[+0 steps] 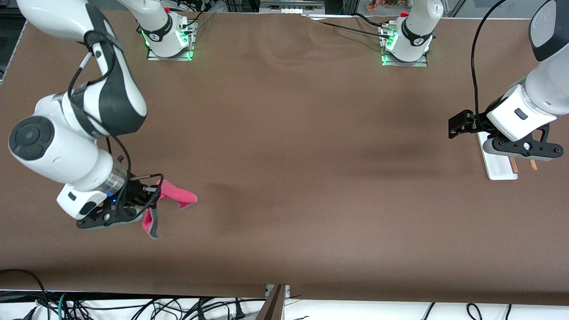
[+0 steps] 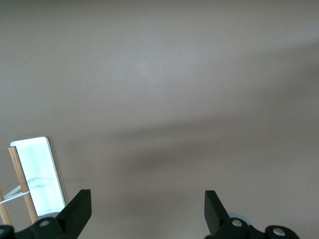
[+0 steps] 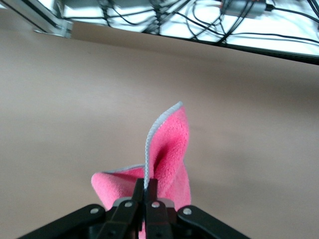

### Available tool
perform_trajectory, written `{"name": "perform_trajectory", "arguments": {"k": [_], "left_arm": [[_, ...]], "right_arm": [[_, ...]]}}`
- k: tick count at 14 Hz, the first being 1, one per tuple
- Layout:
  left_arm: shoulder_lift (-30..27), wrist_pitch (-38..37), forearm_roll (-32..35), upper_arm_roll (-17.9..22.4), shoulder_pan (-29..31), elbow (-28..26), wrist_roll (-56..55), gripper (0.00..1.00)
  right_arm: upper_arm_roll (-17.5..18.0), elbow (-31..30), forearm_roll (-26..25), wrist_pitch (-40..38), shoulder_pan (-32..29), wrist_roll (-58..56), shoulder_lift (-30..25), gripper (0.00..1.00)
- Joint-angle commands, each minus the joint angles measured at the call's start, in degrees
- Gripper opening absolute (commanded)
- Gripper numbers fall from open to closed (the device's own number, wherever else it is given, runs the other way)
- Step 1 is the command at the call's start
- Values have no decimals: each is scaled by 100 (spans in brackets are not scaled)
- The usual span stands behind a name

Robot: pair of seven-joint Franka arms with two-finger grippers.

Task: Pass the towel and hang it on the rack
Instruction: 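Lift the towel with the right gripper and carry it toward the table middle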

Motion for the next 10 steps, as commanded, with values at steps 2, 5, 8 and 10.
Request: {"name": "perform_trajectory", "arguments": {"k": [2,5,8,10], "left_arm": [[61,-102,-26,36,-20,158,92,100],[61,-102,-26,36,-2,158,92,100],[61,-102,-26,36,-11,158,92,100],[61,-102,-26,36,-2,158,83,100]], "right_arm": [[77,-20,15,-135,437,1150,-240,0],[77,-20,6,-127,850,1837,-240,0],[60,-12,-20,-4,1246,2628,-240,0],[77,-11,-3,171,1404,2823,-240,0]]}}
